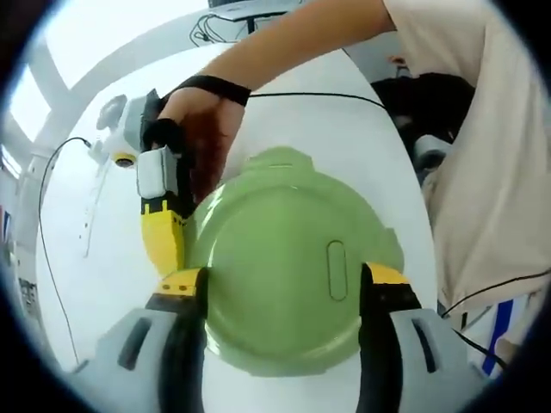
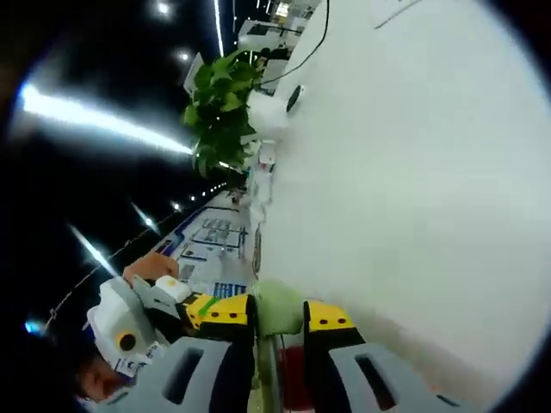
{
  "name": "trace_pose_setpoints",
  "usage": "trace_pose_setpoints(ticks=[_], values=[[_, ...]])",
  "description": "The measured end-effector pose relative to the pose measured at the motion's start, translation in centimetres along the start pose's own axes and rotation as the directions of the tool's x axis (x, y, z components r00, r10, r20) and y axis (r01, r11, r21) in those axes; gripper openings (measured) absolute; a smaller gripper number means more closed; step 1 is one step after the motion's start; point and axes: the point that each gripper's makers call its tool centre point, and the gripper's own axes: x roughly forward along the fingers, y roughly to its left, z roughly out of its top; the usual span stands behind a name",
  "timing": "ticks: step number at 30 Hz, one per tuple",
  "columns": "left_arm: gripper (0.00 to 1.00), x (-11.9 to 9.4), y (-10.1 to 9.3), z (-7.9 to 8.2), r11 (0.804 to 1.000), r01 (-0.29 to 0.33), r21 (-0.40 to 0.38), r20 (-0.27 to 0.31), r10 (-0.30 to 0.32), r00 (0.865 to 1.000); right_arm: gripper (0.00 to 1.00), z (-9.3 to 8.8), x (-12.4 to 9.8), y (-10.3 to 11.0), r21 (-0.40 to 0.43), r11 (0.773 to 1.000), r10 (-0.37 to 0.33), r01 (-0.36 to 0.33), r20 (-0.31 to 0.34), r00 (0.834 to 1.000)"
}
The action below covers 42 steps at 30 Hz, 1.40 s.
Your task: Open container latches remove lid place lid upside down on tabletop take tomato from container place on tabletop
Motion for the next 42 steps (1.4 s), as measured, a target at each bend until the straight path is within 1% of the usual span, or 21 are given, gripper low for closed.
trace_pose_setpoints(ticks=[3, 5, 7, 8, 10, 19, 20, 23, 25, 26, 27, 28, 30, 32, 33, 34, 35, 36, 37, 38, 42], values=[[0.62, 0.0, 0.0, 0.0, 1.0, 0.0, 0.0, 0.002, 0.0, 1.0, 0.17, 0.0, 0.0, -0.1, 0.106, 0.994, 0.004, -0.001, -0.023, 1.0], [0.62, 0.0, 0.0, 0.0, 1.0, -0.001, -0.001, 0.007, 0.001, 1.0, 0.16, 0.2, -0.1, -0.3, 0.086, 0.996, 0.003, -0.001, -0.021, 1.0], [0.62, 0.0, 0.0, 0.0, 1.0, -0.001, -0.002, 0.013, 0.001, 1.0, 0.14, 0.1, 0.0, -0.4, 0.115, 0.993, 0.006, -0.003, -0.022, 1.0], [0.62, 0.0, -0.1, 0.0, 1.0, -0.001, -0.002, 0.014, 0.001, 1.0, 0.14, -0.2, 0.1, -0.2, 0.172, 0.985, 0.021, -0.016, -0.031, 0.999], [0.61, 0.0, -0.1, 0.0, 1.0, 0.0, -0.002, 0.017, 0.0, 1.0, 0.11, -0.4, 0.2, -0.3, 0.21, 0.977, 0.037, -0.032, -0.023, 0.999], [0.61, -0.1, 0.0, -0.1, 1.0, -0.002, -0.003, 0.026, 0.002, 1.0, 0.09, -0.1, 0.1, -0.2, 0.139, 0.99, 0.004, -0.007, 0.023, 1.0], [0.61, -0.1, 0.0, -0.1, 1.0, -0.002, -0.002, 0.025, 0.002, 1.0, 0.08, 0.2, 0.1, -0.4, 0.101, 0.995, -0.01, 0.005, 0.046, 0.999], [0.6, -0.1, 0.0, -0.2, 1.0, -0.002, -0.004, 0.023, 0.002, 1.0, 0.07, 0.0, 0.1, -0.2, 0.053, 0.998, -0.024, 0.021, 0.069, 0.997], [0.6, -0.1, 0.0, -0.2, 1.0, -0.002, -0.004, 0.019, 0.003, 1.0, 0.06, -0.1, 0.1, -0.1, 0.046, 0.998, -0.038, 0.035, 0.075, 0.996], [0.6, 0.0, 0.0, -0.2, 1.0, -0.002, -0.004, 0.017, 0.003, 1.0, 0.06, 0.0, 0.0, -0.1, 0.028, 0.999, -0.039, 0.037, 0.084, 0.996], [0.6, 0.0, 0.0, -0.1, 1.0, -0.005, 0.009, 0.022, 0.005, 1.0, 0.03, 1.2, 0.7, 0.0, -0.061, 0.998, -0.027, 0.036, 0.139, 0.99], [0.6, -0.1, -0.1, -0.2, 1.0, -0.004, 0.002, 0.018, 0.004, 1.0, 0.02, 1.6, 1.8, 0.3, -0.044, 0.998, -0.042, 0.05, 0.166, 0.985], [0.6, -0.3, -0.2, -0.3, 1.0, -0.001, 0.006, 0.024, 0.001, 1.0, 0.02, 2.4, -0.6, 0.8, -0.023, 0.999, -0.037, 0.041, 0.133, 0.99], [0.6, -0.3, -0.2, -0.3, 1.0, -0.001, 0.004, 0.03, 0.001, 1.0, 0.03, 2.2, -0.7, 0.0, -0.064, 0.995, -0.063, 0.072, 0.135, 0.989], [0.6, -0.3, -0.2, -0.2, 1.0, -0.001, 0.003, 0.034, 0.001, 0.999, 0.03, 1.6, -0.5, 0.1, -0.037, 0.998, -0.054, 0.06, 0.13, 0.99], [0.6, -0.3, -0.2, -0.2, 1.0, -0.001, 0.003, 0.037, 0.001, 0.999, 0.03, 1.4, -0.5, 0.3, -0.04, 0.998, -0.044, 0.05, 0.138, 0.989], [0.6, -0.3, -0.2, -0.2, 1.0, -0.001, 0.003, 0.037, 0.001, 0.999, 0.03, 1.7, -0.6, 0.5, -0.02, 0.999, -0.043, 0.046, 0.13, 0.991], [0.6, -0.3, -0.2, -0.2, 1.0, -0.001, 0.003, 0.037, 0.001, 0.999, 0.03, 2.2, -0.8, 0.5, -0.033, 0.999, -0.039, 0.044, 0.139, 0.989], [0.6, -0.3, -0.2, -0.2, 1.0, 0.0, 0.004, 0.036, 0.0, 0.999, 0.03, 2.6, -1.0, 0.2, -0.073, 0.995, -0.049, 0.061, 0.156, 0.987], [0.6, -0.3, -0.2, -0.2, 1.0, 0.0, 0.004, 0.036, 0.0, 0.999, 0.03, 2.0, -0.6, 0.2, -0.097, 0.992, -0.06, 0.077, 0.163, 0.985], [0.6, -0.3, -0.2, -0.2, 1.0, 0.0, 0.004, 0.037, 0.0, 0.999, 0.03, 2.1, -0.8, 0.7, -0.097, 0.992, -0.069, 0.086, 0.167, 0.984]])
